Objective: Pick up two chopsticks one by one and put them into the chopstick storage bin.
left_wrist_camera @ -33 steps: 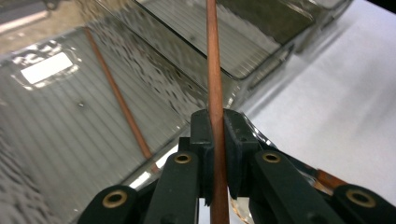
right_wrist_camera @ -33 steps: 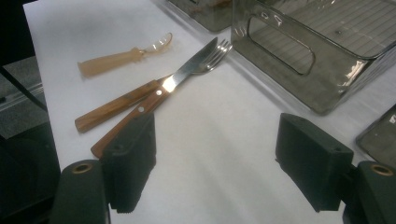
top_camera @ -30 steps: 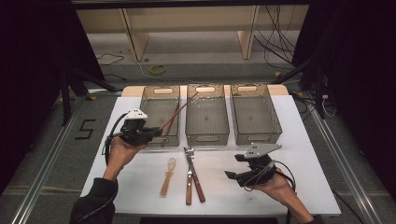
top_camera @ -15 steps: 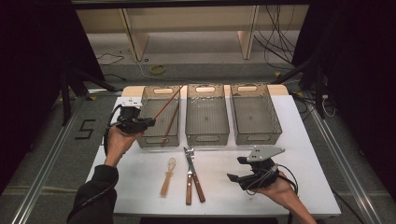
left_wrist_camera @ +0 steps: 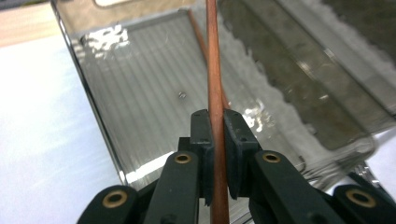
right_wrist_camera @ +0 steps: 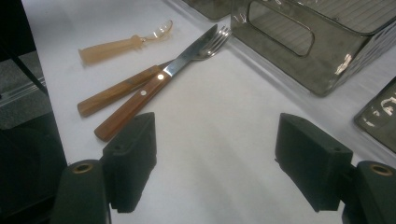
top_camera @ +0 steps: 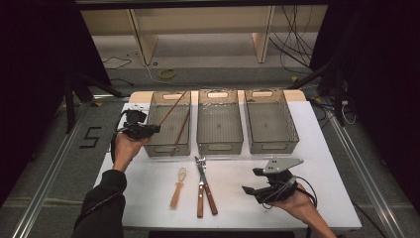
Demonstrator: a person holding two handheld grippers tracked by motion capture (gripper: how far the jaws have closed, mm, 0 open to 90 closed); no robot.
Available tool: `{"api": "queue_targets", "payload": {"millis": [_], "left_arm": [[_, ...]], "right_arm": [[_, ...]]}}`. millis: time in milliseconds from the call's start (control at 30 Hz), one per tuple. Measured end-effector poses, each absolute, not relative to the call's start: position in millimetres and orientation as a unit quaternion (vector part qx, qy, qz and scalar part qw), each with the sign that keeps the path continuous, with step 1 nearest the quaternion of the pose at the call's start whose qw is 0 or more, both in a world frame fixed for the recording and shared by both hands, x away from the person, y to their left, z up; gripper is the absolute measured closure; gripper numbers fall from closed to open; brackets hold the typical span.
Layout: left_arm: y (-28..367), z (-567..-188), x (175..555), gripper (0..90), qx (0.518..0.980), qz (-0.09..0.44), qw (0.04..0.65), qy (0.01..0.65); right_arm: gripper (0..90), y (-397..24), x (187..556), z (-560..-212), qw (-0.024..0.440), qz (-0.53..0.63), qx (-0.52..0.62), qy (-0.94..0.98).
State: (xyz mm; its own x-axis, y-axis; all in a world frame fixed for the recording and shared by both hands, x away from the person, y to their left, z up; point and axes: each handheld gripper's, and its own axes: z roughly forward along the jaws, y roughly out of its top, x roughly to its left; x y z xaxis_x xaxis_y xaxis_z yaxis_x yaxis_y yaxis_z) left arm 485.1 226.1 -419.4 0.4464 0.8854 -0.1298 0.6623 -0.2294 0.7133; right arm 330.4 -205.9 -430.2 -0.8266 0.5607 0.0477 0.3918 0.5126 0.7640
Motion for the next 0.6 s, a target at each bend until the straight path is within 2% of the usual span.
{"api": "queue_targets", "payload": {"millis": [600], "left_arm": [[223.1,-428.1,494.6,82.7,0.771,0.139,0.336,0.523]], "right_arm": [[30.1,-206.7,329.2,-430.0,0.105,0.407,0.271,0.866]]}}
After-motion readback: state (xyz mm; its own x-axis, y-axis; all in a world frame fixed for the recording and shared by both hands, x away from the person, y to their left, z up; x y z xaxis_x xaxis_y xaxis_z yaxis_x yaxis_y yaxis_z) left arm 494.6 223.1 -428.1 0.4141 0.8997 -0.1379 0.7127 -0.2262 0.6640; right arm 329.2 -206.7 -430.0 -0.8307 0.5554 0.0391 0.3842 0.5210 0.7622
